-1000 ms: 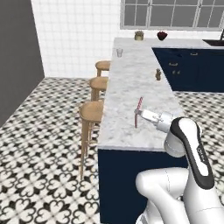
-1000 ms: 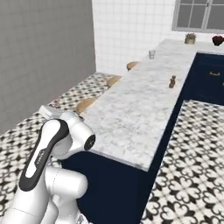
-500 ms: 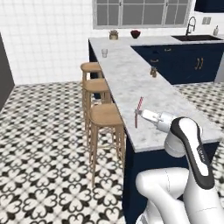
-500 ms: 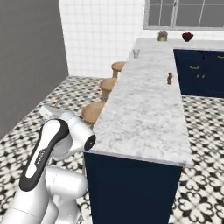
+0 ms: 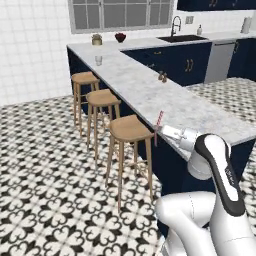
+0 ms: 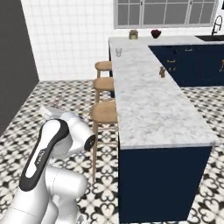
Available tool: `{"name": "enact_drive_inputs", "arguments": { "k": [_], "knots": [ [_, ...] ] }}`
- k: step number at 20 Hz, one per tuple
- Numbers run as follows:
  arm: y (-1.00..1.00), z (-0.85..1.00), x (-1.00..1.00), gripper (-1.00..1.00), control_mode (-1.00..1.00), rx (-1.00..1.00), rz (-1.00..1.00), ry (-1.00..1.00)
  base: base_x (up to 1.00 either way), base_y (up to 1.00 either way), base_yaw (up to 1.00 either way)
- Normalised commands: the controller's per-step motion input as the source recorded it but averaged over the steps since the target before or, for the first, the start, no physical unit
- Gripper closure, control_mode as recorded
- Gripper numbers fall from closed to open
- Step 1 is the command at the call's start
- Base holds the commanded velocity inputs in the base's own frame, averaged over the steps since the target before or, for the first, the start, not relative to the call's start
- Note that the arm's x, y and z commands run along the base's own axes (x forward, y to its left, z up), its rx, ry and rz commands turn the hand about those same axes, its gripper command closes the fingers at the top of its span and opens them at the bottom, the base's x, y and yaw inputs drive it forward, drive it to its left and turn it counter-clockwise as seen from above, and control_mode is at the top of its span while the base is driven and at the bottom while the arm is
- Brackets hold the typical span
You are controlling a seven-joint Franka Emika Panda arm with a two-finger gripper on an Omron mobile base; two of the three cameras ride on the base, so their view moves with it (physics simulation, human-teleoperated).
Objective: Take a straw from the drawer in front and place it inside the glass cup on the dining counter.
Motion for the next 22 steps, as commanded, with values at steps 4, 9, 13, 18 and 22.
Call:
{"name": "enact_drive_inputs", "arguments": {
  "k": [4,9,13,18,22],
  "knots": [
    [0.0,0.0,0.0,1.0,1.0,0.0,0.0,0.0,0.15,1.0,-0.41],
    [0.0,0.0,0.0,1.0,1.0,0.0,0.0,0.0,0.45,1.0,-0.35],
    [0.0,0.0,0.0,1.0,1.0,0.0,0.0,0.0,0.59,1.0,-0.35],
    [0.0,0.0,0.0,1.0,1.0,0.0,0.0,0.0,0.71,1.0,-0.35],
    [0.0,0.0,0.0,1.0,1.0,0.0,0.0,0.0,0.85,1.0,-0.34]
  ]
}}
